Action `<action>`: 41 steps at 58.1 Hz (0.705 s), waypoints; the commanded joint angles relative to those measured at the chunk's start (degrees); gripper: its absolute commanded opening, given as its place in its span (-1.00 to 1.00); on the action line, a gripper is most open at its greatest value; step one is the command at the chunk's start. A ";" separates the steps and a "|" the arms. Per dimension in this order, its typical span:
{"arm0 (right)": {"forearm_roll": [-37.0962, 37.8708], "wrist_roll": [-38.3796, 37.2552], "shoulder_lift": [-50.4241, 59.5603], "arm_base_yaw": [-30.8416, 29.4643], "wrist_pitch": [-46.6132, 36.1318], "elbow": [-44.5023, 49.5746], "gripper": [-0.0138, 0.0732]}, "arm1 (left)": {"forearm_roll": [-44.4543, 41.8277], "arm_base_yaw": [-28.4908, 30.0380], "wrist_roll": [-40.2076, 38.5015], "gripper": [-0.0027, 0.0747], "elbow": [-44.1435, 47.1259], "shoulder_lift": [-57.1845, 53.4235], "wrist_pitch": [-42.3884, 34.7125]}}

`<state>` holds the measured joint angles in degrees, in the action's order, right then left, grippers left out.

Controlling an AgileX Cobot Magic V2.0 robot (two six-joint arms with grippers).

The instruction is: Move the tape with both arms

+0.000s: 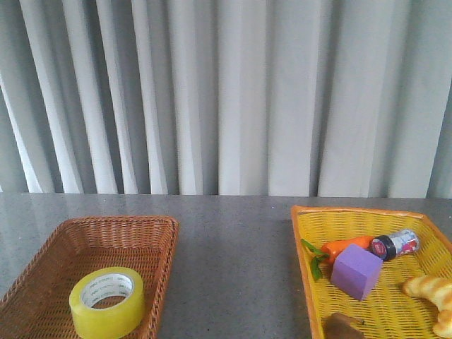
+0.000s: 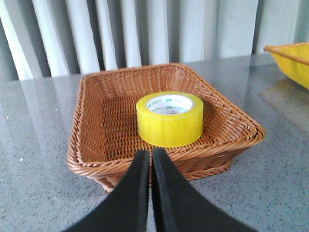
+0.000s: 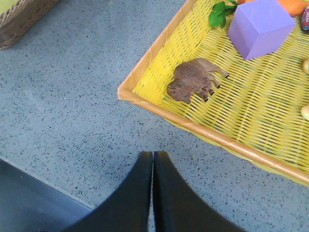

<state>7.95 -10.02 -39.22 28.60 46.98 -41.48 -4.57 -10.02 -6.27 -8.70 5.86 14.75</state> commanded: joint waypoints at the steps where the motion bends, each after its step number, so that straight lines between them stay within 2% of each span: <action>1: 0.64 0.08 -0.01 -0.32 -3.16 -1.32 -0.70 | -0.08 0.21 -0.42 -0.95 2.79 -2.45 -9.58; 11: 0.64 0.08 -0.01 -0.32 -3.16 -1.32 -0.70 | 2.29 1.31 -0.42 -0.95 9.84 -4.35 -16.26; 27: 0.64 0.08 -0.01 -0.32 -3.11 -1.32 -0.70 | 7.61 5.86 2.80 -0.95 9.68 -7.46 -15.61; 41: 0.64 0.08 -0.01 -0.32 -2.32 -1.32 -0.70 | 7.86 6.15 6.27 -0.95 9.68 -7.46 -16.38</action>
<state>7.95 -10.02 -39.22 28.60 47.39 -41.48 2.95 -4.02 -0.47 1.40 -0.62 3.17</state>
